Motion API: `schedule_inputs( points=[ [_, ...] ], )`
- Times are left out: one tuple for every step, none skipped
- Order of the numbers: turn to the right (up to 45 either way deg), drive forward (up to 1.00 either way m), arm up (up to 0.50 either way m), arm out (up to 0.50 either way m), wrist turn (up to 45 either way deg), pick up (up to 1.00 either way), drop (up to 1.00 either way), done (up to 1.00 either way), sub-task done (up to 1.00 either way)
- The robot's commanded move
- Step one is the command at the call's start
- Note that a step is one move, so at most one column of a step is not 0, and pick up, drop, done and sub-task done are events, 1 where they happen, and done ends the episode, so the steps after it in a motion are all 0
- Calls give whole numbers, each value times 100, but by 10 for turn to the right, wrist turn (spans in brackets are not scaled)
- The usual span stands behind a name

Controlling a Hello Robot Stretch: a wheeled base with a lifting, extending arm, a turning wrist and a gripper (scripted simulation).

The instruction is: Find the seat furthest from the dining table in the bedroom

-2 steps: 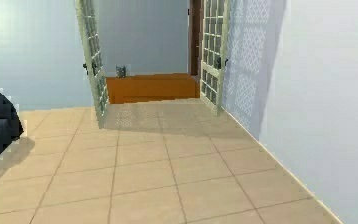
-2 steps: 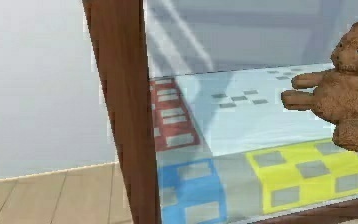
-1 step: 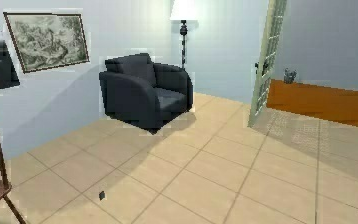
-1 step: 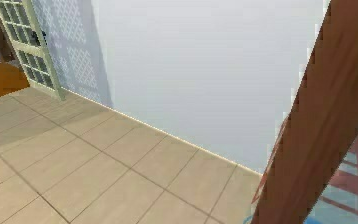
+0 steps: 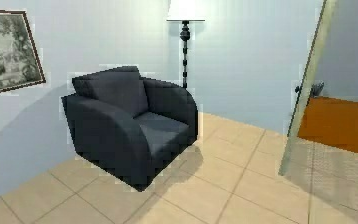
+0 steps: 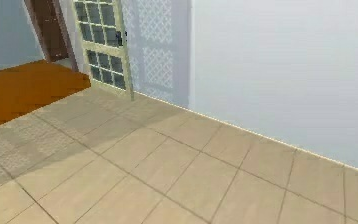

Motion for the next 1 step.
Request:
schedule_inputs(
  points=[
    [0,65,0,0,0,0,0,0,0]
  ],
)
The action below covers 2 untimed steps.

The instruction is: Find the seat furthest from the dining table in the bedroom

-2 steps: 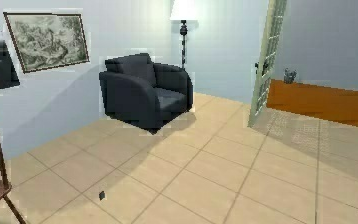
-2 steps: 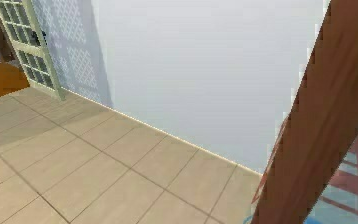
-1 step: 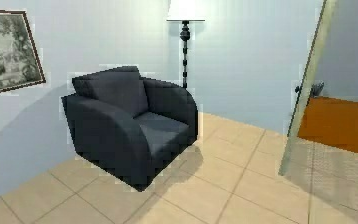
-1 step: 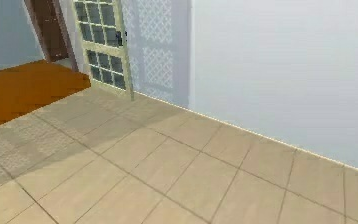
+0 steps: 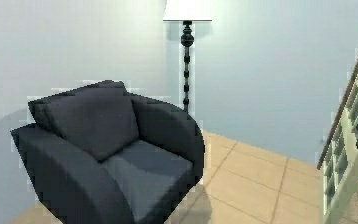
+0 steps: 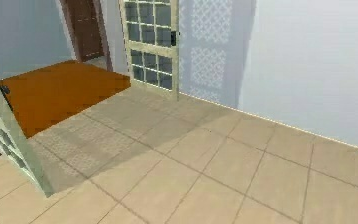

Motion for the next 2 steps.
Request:
schedule_inputs(
  points=[
    [-180,0,0,0,0,0,0,0,0],
    [0,0,0,0,0,0,0,100,0]
  ],
)
